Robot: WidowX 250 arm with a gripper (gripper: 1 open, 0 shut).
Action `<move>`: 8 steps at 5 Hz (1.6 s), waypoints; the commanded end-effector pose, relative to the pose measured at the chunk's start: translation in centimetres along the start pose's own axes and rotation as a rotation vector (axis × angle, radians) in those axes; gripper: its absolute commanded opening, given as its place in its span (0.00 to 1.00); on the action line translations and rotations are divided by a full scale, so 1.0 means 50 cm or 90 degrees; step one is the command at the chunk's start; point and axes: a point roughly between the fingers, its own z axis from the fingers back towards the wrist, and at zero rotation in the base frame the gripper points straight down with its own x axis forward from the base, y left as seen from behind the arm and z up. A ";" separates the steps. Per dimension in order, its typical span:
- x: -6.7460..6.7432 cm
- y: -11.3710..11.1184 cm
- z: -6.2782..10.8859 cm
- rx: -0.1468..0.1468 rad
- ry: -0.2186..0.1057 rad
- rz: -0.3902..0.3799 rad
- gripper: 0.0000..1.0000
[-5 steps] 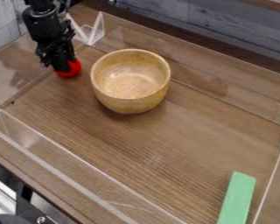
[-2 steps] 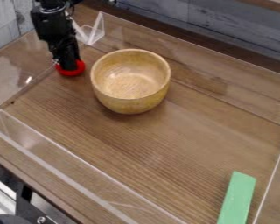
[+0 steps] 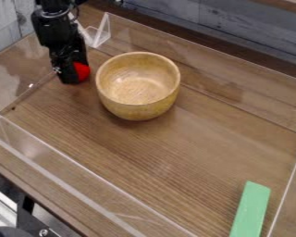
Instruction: Move the red object to the left side of the table
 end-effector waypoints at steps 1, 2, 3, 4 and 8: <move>-0.001 -0.023 0.056 -0.036 -0.008 -0.021 1.00; 0.003 -0.036 0.065 -0.036 -0.011 -0.030 1.00; -0.012 -0.032 0.069 -0.039 -0.018 0.008 1.00; -0.027 -0.029 0.072 -0.040 -0.025 0.048 1.00; -0.049 -0.061 0.148 -0.034 -0.032 0.074 1.00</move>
